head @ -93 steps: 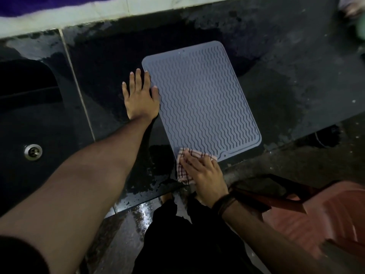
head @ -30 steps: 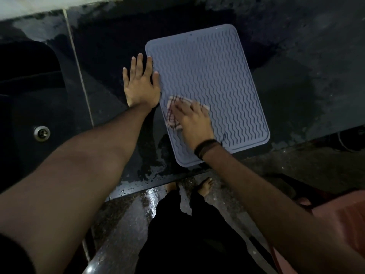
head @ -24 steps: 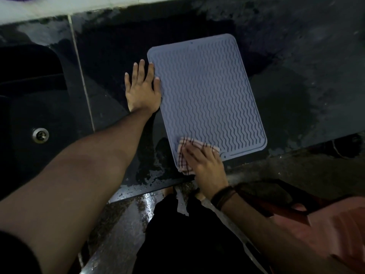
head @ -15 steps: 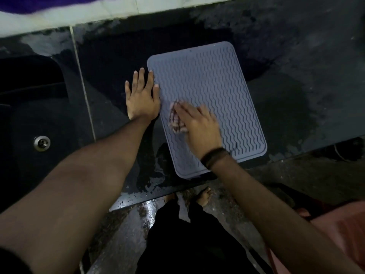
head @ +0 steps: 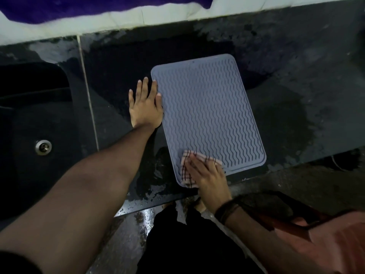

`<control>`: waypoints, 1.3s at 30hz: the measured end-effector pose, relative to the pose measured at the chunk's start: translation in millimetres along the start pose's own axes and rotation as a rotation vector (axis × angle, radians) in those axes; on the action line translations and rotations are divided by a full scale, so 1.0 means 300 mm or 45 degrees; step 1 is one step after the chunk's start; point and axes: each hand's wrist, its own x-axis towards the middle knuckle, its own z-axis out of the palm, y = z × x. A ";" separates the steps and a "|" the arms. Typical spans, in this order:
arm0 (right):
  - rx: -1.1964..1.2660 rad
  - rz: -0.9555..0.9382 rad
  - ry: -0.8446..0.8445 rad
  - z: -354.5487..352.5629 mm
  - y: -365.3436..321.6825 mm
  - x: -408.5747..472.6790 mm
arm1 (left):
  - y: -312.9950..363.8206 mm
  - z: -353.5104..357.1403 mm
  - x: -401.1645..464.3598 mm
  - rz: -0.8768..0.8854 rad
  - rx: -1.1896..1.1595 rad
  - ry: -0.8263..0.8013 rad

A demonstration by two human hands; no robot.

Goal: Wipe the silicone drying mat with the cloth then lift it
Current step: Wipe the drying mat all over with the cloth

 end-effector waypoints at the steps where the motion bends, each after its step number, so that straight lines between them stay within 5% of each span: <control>1: 0.002 -0.008 0.004 -0.009 0.003 -0.016 | -0.001 0.000 -0.002 0.004 -0.005 -0.003; 8: 0.062 0.080 0.336 -0.191 0.014 0.331 | -0.003 -0.005 0.002 -0.009 0.001 -0.016; 13: -0.074 0.068 0.155 -0.200 0.015 0.638 | -0.005 -0.004 0.001 0.003 0.051 -0.013; 24: -0.057 -0.056 0.154 -0.072 0.038 0.303 | 0.000 0.001 0.005 -0.033 0.009 -0.016; 30: 0.078 0.031 0.410 -0.237 0.023 0.565 | -0.013 -0.001 0.009 0.008 0.057 -0.037; 35: 0.006 0.009 0.221 -0.229 0.006 0.798 | -0.009 0.002 0.007 -0.016 0.110 -0.044; 39: 0.050 0.009 0.199 -0.149 0.035 0.700 | -0.010 0.006 0.005 -0.019 0.132 -0.057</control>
